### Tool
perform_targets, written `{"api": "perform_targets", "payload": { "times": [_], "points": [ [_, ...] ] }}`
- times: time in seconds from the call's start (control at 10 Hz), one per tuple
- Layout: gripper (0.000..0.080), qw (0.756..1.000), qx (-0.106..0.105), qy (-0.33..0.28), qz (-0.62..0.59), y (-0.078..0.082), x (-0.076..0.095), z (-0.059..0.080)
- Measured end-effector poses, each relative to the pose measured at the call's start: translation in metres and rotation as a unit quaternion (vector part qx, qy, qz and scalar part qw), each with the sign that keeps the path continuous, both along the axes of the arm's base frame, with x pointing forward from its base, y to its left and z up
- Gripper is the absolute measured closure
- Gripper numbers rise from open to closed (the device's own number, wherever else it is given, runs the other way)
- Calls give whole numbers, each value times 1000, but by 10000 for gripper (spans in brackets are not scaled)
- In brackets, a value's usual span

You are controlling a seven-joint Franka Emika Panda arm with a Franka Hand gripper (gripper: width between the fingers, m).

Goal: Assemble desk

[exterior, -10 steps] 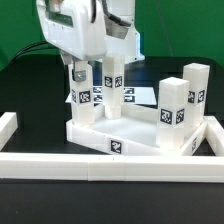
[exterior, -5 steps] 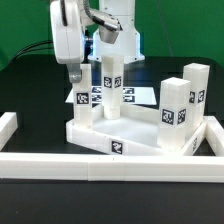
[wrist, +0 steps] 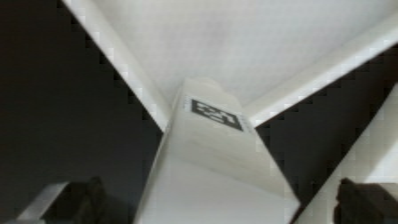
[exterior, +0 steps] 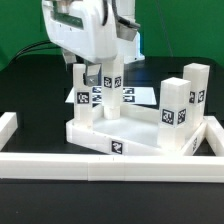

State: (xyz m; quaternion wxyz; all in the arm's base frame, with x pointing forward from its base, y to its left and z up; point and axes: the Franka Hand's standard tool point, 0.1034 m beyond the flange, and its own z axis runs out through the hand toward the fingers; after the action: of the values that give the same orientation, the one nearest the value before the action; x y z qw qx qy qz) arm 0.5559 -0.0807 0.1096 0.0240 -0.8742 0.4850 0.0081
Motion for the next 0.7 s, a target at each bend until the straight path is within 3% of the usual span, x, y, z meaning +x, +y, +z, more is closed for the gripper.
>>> {"api": "perform_targets", "payload": {
  "times": [0.4, 0.7],
  "points": [
    [151, 986, -5, -5, 165, -1, -1, 0],
    [151, 943, -19, -2, 332, 2, 0, -1]
  ]
}}
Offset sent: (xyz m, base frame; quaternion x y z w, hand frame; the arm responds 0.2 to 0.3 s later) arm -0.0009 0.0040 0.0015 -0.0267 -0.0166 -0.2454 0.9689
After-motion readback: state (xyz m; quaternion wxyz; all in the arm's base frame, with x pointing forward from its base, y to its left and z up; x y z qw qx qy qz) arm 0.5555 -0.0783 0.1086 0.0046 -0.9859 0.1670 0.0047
